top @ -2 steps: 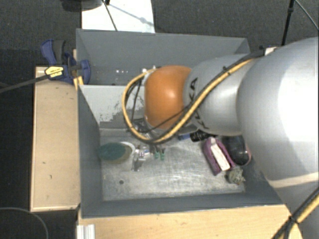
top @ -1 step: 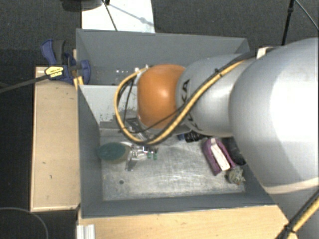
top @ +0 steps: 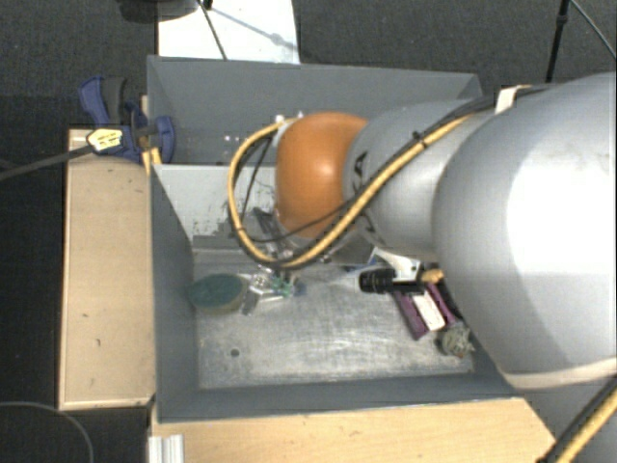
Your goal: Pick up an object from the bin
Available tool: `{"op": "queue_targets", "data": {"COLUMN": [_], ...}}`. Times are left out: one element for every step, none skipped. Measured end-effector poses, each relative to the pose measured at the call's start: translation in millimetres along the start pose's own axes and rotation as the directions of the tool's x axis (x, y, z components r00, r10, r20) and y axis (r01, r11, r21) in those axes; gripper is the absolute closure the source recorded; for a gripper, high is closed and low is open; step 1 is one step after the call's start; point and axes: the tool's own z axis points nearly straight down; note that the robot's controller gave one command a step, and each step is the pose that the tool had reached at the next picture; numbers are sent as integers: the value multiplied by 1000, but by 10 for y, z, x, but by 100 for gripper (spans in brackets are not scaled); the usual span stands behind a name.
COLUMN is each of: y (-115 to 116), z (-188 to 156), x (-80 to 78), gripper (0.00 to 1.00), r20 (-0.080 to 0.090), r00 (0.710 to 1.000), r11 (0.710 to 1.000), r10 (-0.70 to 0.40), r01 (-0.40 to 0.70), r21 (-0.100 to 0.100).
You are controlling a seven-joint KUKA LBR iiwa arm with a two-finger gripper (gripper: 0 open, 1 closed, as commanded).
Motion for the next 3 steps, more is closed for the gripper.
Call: {"op": "queue_targets", "data": {"y": [-9, 2, 9], "z": [513, 495, 479], "x": [40, 30, 11], "gripper": [0, 0, 100], "r20": [-1, -1, 3], "r00": [999, 999, 999], "r11": [999, 999, 999], "r10": [48, 50, 51], "r01": [-48, -50, -51], "r21": [0, -1, -4]}}
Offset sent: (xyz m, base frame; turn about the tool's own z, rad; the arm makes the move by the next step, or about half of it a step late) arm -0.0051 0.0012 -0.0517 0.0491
